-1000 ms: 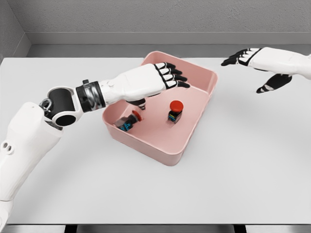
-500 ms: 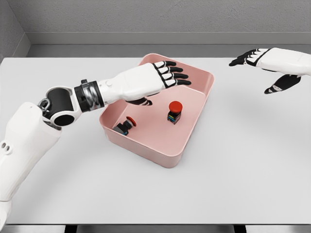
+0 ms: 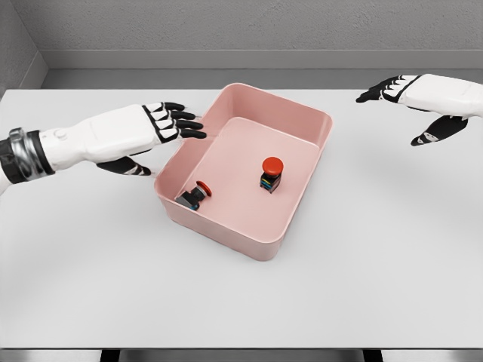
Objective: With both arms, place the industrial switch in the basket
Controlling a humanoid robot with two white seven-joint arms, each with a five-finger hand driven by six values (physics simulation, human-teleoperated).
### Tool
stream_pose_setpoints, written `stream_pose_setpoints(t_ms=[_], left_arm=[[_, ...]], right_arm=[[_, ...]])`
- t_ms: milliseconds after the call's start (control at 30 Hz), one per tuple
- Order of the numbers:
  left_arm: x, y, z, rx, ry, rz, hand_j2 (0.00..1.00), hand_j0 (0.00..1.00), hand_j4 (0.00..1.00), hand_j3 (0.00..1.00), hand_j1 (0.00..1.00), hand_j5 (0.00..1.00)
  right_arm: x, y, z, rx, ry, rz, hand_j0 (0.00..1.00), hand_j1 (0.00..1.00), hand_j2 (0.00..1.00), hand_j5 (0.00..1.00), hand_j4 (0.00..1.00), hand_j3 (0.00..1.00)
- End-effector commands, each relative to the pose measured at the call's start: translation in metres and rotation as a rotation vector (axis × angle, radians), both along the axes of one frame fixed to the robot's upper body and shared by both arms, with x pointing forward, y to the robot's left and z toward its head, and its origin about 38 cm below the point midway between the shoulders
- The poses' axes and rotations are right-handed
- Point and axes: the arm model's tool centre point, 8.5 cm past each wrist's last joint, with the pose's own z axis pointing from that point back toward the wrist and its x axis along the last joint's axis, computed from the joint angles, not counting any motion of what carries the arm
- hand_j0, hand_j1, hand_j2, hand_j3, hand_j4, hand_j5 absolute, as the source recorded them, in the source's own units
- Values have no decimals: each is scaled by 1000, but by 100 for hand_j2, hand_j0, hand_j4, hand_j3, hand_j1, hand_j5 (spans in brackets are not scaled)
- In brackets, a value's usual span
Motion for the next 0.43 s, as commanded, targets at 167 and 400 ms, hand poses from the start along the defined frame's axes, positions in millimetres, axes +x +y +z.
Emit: stream_pose_setpoints(t_ms=[167,400], left_arm=[[-1,7,1,10,5,12,100,100,100,100,100,100],[-10,35,1,15,7,76,100,100,100,100,100,100]], right_arm=[[0,-1,2,8,-4,-4,100,100,100,100,100,100],[0,-3,4,5,-5,-10,100,100,100,100,100,100]])
